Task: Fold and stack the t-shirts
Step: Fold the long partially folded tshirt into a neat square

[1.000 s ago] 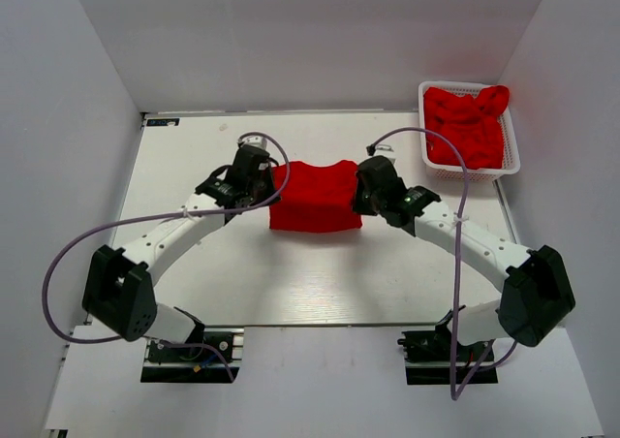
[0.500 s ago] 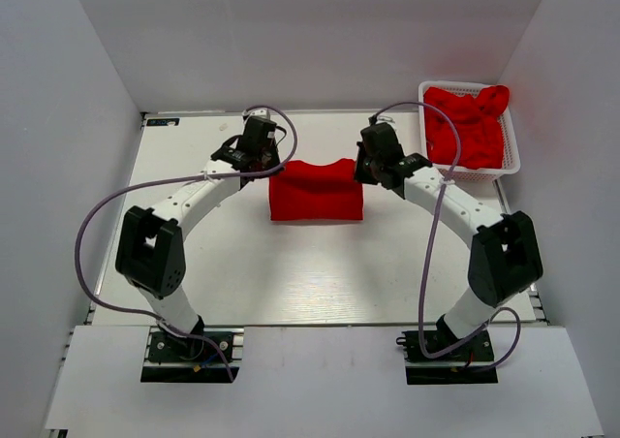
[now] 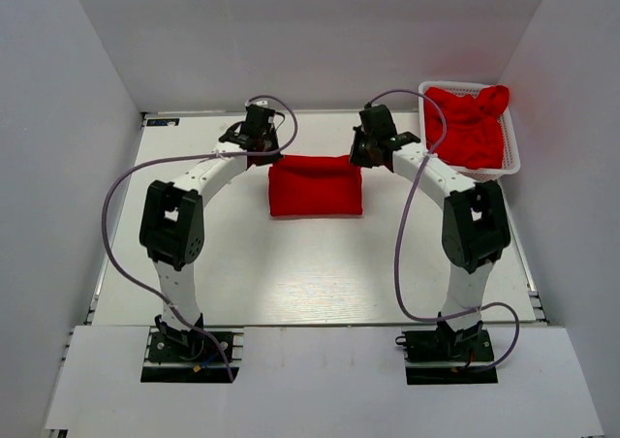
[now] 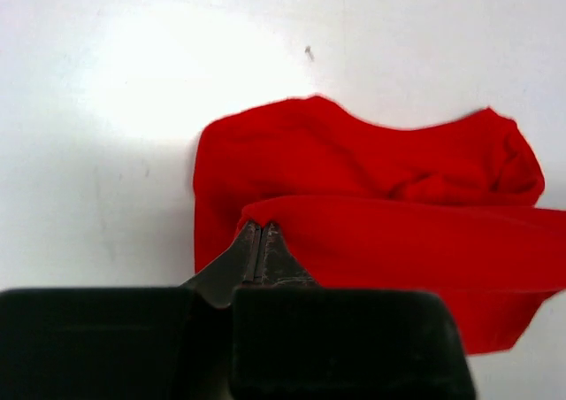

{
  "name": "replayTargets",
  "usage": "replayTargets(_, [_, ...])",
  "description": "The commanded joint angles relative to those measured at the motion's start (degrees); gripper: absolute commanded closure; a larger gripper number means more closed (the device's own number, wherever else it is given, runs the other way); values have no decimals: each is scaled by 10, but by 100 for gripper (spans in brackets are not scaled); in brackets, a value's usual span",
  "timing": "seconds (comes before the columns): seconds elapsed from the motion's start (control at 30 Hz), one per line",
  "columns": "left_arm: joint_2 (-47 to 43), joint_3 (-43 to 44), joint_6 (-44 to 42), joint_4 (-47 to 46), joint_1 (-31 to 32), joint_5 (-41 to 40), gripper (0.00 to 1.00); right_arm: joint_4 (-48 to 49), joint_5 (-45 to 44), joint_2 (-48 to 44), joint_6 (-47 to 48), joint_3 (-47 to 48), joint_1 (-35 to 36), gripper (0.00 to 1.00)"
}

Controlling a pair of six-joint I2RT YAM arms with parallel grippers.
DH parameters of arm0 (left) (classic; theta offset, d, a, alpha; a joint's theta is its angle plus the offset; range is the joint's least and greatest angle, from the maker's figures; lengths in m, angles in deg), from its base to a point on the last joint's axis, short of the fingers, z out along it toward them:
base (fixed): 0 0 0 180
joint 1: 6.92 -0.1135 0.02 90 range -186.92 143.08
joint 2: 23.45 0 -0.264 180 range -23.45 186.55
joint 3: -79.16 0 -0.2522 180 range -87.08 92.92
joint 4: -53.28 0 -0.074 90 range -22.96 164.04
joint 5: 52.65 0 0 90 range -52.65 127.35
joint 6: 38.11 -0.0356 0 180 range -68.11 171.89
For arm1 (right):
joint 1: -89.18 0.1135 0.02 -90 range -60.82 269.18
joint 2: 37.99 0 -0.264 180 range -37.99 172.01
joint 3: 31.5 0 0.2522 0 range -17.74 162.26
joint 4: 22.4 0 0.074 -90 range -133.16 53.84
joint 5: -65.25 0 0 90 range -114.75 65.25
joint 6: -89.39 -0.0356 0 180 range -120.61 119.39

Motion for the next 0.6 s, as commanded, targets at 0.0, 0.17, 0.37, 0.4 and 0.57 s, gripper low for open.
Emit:
replayTargets(0.0, [31, 54, -20, 12, -11, 15, 100, -20, 11, 31, 16, 63, -17, 100])
replayTargets(0.17, [59, 65, -20, 7, -17, 26, 100, -26, 32, 68, 7, 79, -26, 100])
replayTargets(0.37, [98, 72, -14, -3, -22, 43, 100, -28, 43, 100, 5, 92, -40, 100])
replayTargets(0.4, [103, 72, -14, -3, -22, 51, 100, -27, 52, 104, 5, 93, -41, 100])
replayTargets(0.57, [127, 93, -9, -5, -28, 62, 100, -18, 83, 130, 11, 105, -49, 100])
